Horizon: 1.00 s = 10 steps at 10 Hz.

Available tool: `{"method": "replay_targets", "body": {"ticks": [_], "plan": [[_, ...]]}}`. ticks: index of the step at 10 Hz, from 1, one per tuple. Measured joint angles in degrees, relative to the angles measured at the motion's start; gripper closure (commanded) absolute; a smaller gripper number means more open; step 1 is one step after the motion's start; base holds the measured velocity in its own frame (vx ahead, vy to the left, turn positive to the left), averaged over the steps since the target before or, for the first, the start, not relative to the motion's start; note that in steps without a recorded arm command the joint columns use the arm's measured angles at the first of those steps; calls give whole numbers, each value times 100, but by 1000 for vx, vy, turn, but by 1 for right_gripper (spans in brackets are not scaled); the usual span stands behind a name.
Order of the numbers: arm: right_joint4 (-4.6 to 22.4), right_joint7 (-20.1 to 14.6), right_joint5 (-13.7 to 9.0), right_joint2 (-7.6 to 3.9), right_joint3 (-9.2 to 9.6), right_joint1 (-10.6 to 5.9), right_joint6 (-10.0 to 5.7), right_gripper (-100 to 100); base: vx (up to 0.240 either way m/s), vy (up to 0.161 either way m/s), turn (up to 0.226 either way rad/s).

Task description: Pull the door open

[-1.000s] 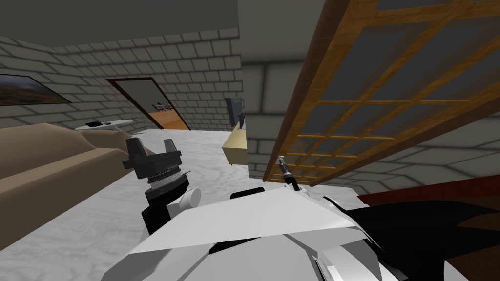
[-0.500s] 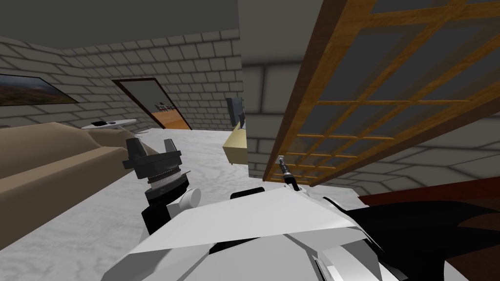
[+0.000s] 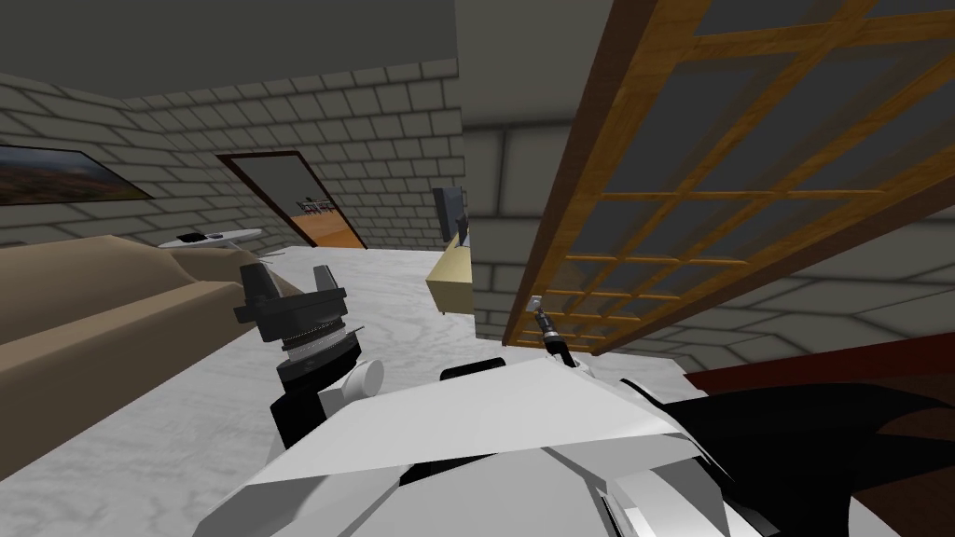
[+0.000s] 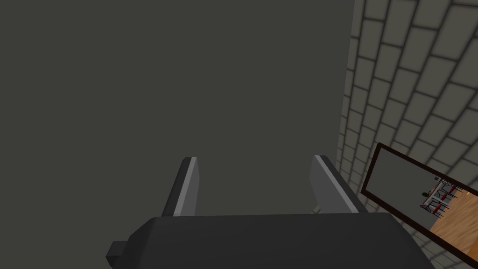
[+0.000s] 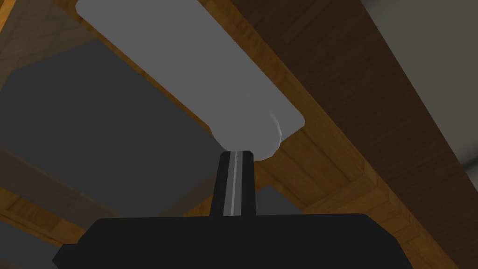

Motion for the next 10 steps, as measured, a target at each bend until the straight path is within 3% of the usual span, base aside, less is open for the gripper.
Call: {"method": "replay_targets", "body": {"ticks": [4, 5, 9, 10], "plan": [[106, 577, -31, -118, 108, 152, -263, -100, 1, 50, -32], [-1, 758, -51, -174, 125, 264, -290, -100, 2, 36, -12], [122, 1306, -71, -270, 210, 364, -507, -100, 1, 36, -20], [0, 1488, -88, -312, 217, 462, -499, -100, 1, 43, -35]]}}
